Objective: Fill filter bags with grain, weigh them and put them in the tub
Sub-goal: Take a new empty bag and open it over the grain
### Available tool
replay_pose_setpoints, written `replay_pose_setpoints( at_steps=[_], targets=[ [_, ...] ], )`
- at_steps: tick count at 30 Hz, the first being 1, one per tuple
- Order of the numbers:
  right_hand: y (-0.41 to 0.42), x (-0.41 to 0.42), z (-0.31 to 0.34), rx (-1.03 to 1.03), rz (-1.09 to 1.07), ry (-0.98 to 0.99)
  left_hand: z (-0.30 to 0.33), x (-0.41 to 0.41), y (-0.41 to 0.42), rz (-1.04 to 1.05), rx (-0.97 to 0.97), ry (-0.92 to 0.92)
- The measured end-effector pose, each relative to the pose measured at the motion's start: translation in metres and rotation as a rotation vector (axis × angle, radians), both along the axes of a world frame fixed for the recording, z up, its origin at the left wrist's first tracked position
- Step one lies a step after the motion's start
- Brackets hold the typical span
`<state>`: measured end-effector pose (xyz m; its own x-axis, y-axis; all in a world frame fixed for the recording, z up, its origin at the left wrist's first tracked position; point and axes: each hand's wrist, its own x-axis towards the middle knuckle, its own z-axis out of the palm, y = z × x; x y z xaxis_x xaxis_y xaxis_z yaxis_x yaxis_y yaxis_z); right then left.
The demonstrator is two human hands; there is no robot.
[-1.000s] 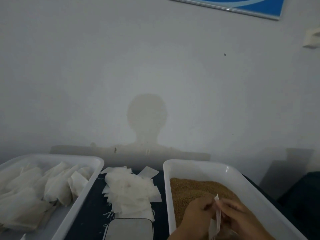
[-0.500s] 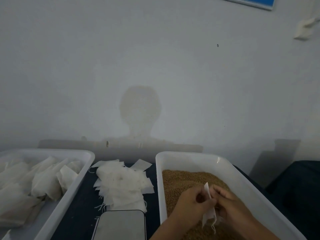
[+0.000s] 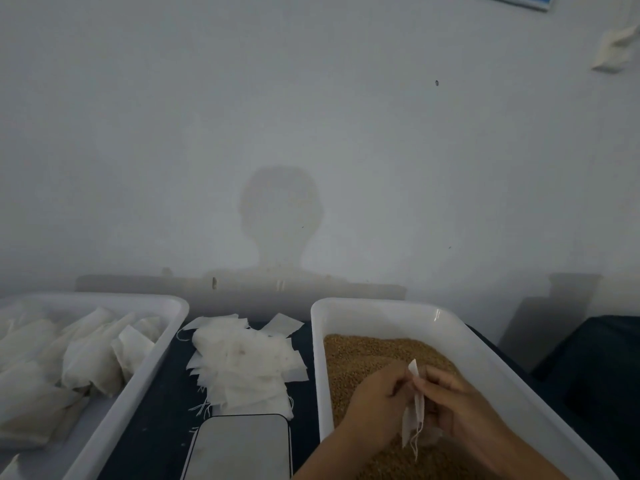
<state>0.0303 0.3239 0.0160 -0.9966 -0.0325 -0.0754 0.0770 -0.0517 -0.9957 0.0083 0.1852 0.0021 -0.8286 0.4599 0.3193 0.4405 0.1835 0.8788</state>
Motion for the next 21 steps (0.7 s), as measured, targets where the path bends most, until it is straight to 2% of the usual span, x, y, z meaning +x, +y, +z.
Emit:
replay_pose_setpoints(
  at_steps=[4,7,10,14,19,21],
  targets=[
    [0.003,0.004,0.001,0.249,-0.067,0.038,-0.004,-0.002,0.001,0.1,-0.164,0.127],
    [0.006,0.003,0.001,0.359,-0.146,0.065,-0.004,-0.003,0.0,0.187,-0.088,0.118],
    [0.006,0.002,0.001,0.395,-0.173,0.04,-0.001,0.0,-0.002,0.117,0.011,0.134],
    [0.008,0.003,0.0,0.382,-0.175,0.007,-0.005,0.0,0.0,0.124,-0.193,0.401],
    [0.009,0.004,0.001,0.339,-0.204,-0.015,-0.007,0.007,0.002,0.222,-0.492,0.592],
    [0.009,0.005,0.002,0.298,-0.21,-0.031,-0.004,0.012,0.0,0.232,-0.555,0.655]
  ],
)
